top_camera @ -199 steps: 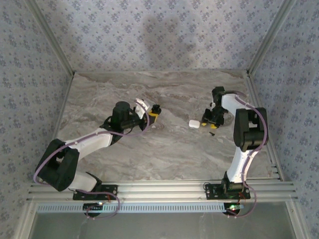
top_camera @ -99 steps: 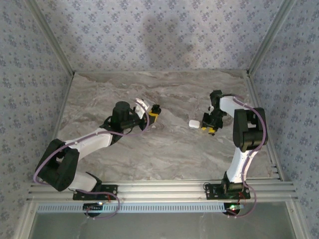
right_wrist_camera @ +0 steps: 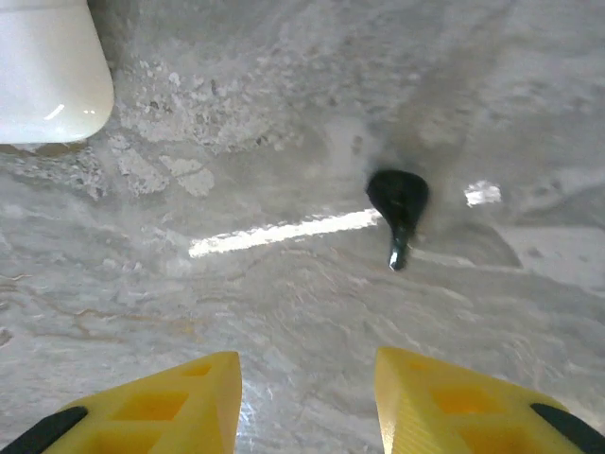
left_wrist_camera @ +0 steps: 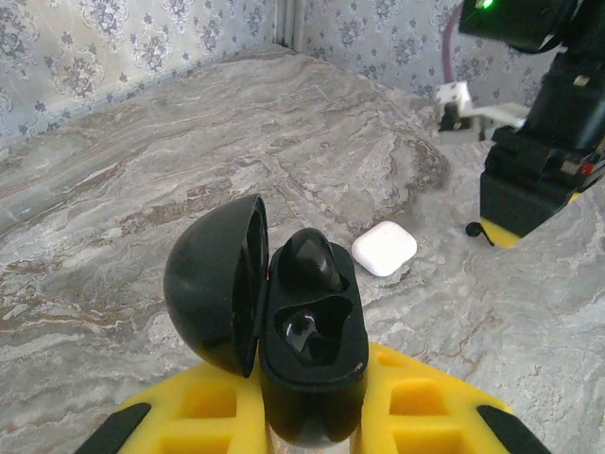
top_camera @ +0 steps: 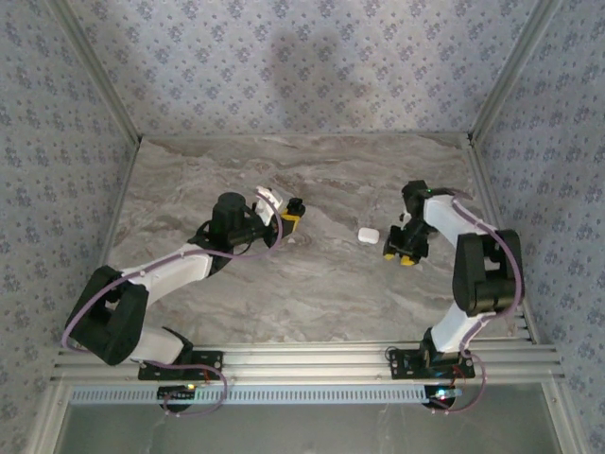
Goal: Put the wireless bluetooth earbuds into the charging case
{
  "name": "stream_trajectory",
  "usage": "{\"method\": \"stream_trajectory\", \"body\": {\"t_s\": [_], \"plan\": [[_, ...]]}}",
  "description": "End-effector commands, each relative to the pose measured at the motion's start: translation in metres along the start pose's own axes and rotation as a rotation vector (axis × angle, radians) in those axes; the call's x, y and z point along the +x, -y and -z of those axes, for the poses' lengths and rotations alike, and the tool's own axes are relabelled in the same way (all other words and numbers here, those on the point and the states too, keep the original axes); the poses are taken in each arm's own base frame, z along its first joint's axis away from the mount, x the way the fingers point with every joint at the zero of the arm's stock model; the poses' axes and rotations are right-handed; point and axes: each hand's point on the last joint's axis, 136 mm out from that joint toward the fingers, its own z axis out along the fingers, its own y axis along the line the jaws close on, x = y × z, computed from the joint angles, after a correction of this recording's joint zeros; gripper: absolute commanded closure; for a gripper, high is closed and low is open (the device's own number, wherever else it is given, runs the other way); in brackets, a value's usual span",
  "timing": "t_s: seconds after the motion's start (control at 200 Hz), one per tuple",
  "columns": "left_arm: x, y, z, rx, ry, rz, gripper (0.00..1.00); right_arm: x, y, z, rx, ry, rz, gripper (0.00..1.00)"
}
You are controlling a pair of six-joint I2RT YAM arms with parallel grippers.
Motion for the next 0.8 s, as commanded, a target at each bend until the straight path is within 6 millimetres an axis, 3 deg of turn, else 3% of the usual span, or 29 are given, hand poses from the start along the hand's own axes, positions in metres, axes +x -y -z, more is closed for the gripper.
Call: {"method": "stream_trajectory", "body": {"t_s": [0.0, 0.15, 0.265, 0.31, 0.48, 0.795], "plan": [[-0.009, 0.001, 0.007, -0.005, 0.025, -0.002, 0.94, 0.006, 0.014, 0.007, 0.008, -0.011, -0.067, 0.57], [-0.011, 0.001, 0.008, -0.006, 0.025, -0.008, 0.94, -0.002, 0.032, 0.013, 0.112, -0.048, 0.012, 0.59], [-0.012, 0.001, 0.008, -0.006, 0.029, -0.009, 0.94, -0.008, 0.036, 0.006, 0.134, -0.090, 0.053, 0.61], [-0.011, 0.001, 0.007, -0.007, 0.028, -0.010, 0.94, -0.021, 0.031, 0.009, 0.123, -0.066, 0.079, 0.61], [-0.013, 0.000, 0.006, -0.005, 0.030, -0.007, 0.94, -0.033, 0.027, -0.002, 0.130, -0.085, 0.112, 0.61], [-0.014, 0.000, 0.005, -0.006, 0.028, -0.007, 0.94, -0.037, 0.025, -0.024, 0.159, -0.150, 0.145, 0.64]]}}
